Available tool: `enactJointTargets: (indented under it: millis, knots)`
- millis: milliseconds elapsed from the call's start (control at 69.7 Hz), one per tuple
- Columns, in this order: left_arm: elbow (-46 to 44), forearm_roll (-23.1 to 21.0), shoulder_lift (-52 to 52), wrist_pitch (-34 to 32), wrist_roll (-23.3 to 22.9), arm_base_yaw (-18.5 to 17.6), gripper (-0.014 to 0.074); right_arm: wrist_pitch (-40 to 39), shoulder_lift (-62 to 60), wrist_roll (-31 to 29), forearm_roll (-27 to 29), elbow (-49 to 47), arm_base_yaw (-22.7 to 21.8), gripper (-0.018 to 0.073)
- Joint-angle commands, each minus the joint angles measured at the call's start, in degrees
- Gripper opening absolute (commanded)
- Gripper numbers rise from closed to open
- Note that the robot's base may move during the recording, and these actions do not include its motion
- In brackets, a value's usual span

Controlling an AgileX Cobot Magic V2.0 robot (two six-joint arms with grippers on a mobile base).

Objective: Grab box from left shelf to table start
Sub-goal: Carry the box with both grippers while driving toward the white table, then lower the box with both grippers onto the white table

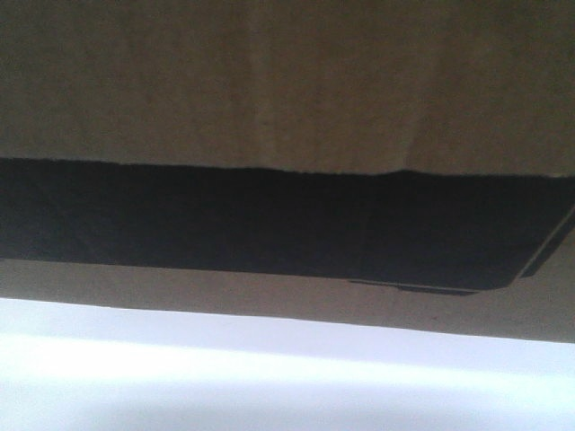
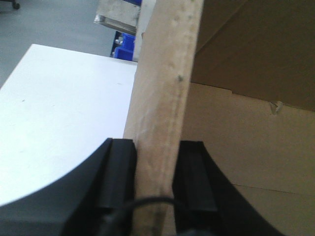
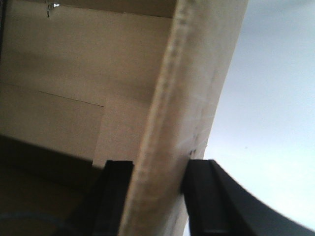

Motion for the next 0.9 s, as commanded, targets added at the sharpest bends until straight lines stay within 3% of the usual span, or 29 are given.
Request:
enactJointTargets:
  millis: [0,890]
  knots:
    - [-2.25,-7.71,-0.72,-4.77,6.20,-1.07,-0.0092,-9.41,0.73,-1.63,0.10,-1.78,-0.56,0.0057]
    - [-2.25,-7.71,-0.72,-4.77,6.20,-1.07,-0.0092,-9.41,0.73,-1.63,0.10,-1.78,-0.56,0.0057]
